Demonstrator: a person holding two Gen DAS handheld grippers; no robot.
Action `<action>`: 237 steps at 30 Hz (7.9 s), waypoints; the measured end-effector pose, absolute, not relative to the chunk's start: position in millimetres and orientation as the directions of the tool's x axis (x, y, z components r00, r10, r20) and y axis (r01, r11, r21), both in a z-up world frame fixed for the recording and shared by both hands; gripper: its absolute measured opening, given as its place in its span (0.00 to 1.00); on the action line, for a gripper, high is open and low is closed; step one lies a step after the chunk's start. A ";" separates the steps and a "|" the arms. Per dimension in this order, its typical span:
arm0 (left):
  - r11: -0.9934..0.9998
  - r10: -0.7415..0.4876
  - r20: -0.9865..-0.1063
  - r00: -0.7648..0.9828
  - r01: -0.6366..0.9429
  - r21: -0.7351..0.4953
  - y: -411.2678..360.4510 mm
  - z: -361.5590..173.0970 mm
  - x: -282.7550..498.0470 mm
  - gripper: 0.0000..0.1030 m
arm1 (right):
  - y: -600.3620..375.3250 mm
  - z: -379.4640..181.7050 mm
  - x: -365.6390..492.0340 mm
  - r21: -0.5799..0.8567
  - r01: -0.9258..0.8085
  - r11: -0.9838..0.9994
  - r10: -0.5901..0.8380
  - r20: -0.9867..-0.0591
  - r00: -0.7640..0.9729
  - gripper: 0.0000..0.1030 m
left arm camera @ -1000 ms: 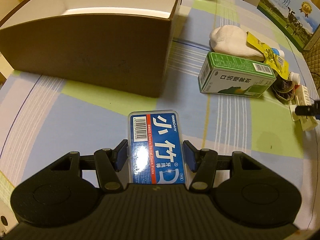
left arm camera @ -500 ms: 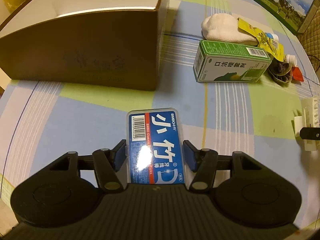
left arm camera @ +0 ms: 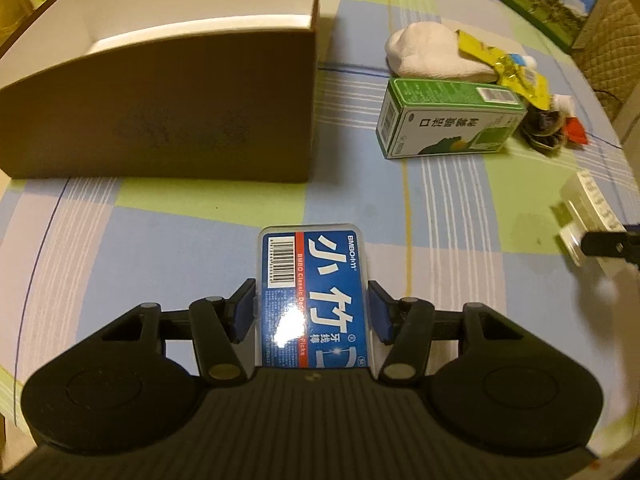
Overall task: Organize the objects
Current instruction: 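Carry both items into the open box and release them from both tools, then withdraw both tools from the box back toward the remaining items, then grasp the green toothpaste box with the left tool while the right tool grasps the yellow pouch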
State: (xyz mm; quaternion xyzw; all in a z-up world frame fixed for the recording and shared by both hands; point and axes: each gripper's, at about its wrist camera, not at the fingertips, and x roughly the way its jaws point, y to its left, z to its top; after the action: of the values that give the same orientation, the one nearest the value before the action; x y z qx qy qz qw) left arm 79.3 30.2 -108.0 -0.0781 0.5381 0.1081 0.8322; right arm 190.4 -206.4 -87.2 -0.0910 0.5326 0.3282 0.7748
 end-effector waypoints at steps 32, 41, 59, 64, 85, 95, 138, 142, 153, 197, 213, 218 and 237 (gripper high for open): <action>0.978 0.057 -0.782 0.621 -0.192 -0.082 251.1 20.8 102.9 0.51 | 50.6 12.7 135.0 0.360 -0.682 0.637 0.669 -0.698 0.257 0.24; 0.974 0.010 -0.844 0.536 -0.198 -0.114 281.3 -14.2 156.7 0.51 | 103.4 -27.6 169.9 0.325 -0.636 0.700 0.583 -0.774 0.247 0.24; 0.978 -0.016 -0.917 0.398 -0.184 -0.097 288.7 -66.5 208.0 0.51 | 122.6 -67.2 200.1 0.296 -0.571 0.766 0.481 -0.853 0.203 0.24; 0.978 -0.023 -0.917 0.397 -0.180 -0.102 290.6 -67.9 209.2 0.65 | 124.1 -69.7 202.3 0.311 -0.561 0.768 0.484 -0.855 0.189 0.24; 0.975 0.045 -0.910 0.413 -0.217 -0.050 309.2 -52.0 175.7 0.80 | 139.8 -65.6 197.5 0.347 -0.597 0.723 0.546 -0.817 0.187 0.47; 0.973 0.053 -0.888 0.457 -0.223 -0.057 303.3 -25.1 148.1 0.83 | 109.4 -37.8 170.8 0.311 -0.627 0.714 0.545 -0.809 0.219 0.54; 0.973 0.039 -0.857 0.514 -0.213 -0.084 196.2 9.6 45.8 0.83 | -17.8 4.1 99.5 0.306 -0.603 0.737 0.567 -0.764 0.306 0.58; 0.974 0.018 -0.860 0.510 -0.202 -0.099 172.6 5.9 45.5 0.83 | -38.9 3.4 99.0 0.296 -0.602 0.741 0.553 -0.778 0.298 0.58; 0.989 -0.044 -0.866 0.498 -0.102 -0.109 102.6 -3.1 60.7 0.83 | -104.0 -0.2 108.9 0.302 -0.546 0.781 0.524 -0.793 0.311 0.58; 0.950 -0.121 -0.868 0.482 0.310 0.040 -27.7 -52.1 207.8 0.83 | -279.2 -25.4 175.5 0.303 -0.235 0.923 0.377 -0.828 0.415 0.58; 0.971 -0.064 -0.932 0.357 0.237 0.025 -38.0 -102.5 234.5 0.42 | -309.8 -38.7 190.4 0.314 -0.152 0.937 0.349 -0.845 0.405 0.58; 0.986 -0.086 -0.943 0.321 0.163 -0.034 -39.8 -103.0 223.4 0.27 | -310.0 -42.1 195.3 0.319 -0.157 0.935 0.355 -0.848 0.394 0.58; 0.996 -0.041 -0.929 0.368 0.091 -0.008 -50.2 -106.3 209.0 0.25 | -313.4 -48.2 207.7 0.322 -0.220 0.921 0.385 -0.842 0.379 0.58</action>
State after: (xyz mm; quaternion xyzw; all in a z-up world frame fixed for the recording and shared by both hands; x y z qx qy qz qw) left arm 209.0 -50.2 -106.3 0.0222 0.5606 -0.0399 0.8268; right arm 207.7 -313.4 -48.2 0.0782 0.5265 0.1830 0.8265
